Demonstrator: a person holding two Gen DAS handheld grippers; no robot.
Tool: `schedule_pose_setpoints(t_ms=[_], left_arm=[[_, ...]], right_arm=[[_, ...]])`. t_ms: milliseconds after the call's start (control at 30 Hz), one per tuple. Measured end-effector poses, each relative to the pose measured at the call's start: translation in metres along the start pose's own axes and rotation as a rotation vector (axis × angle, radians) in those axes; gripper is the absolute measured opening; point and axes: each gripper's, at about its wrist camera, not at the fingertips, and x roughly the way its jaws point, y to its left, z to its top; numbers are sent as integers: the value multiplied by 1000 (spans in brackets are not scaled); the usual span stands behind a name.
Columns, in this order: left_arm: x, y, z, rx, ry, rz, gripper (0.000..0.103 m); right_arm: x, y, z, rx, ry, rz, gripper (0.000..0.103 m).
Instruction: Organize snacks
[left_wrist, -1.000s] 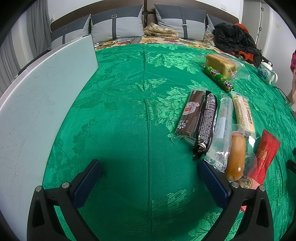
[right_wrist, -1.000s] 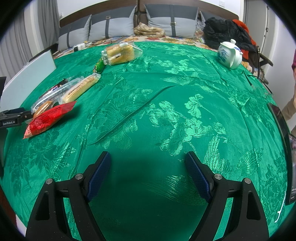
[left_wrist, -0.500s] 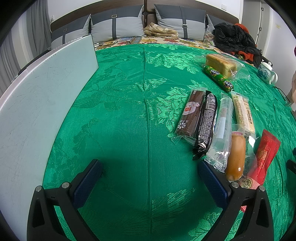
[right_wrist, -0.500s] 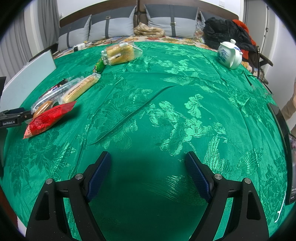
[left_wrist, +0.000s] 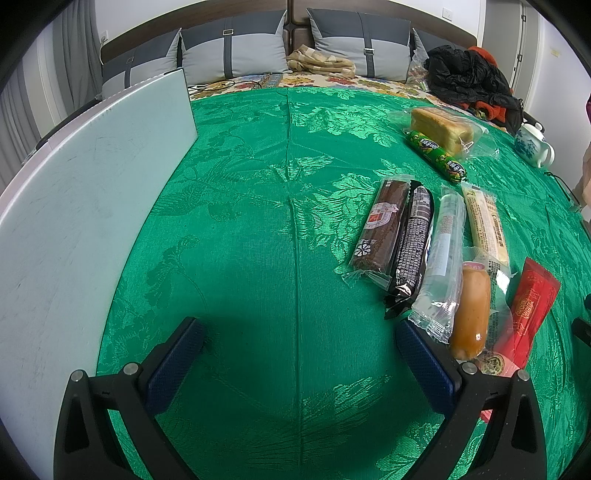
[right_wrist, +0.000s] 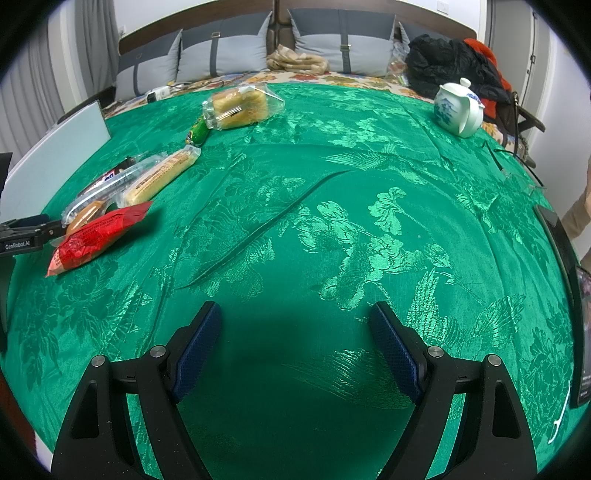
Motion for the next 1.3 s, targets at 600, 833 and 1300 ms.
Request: schedule_pose_setpoints(t_ms=[600, 833, 1300], left_arm=[[0, -1, 0, 0, 0, 0, 103], [0, 0, 0, 0, 0, 0, 103], [-4, -5, -3, -39, 96, 22, 103]], right_arm=[[0, 0, 0, 0, 0, -1, 86], [0, 0, 0, 1, 0, -1, 86], [0, -1, 0, 1, 0, -2, 86]])
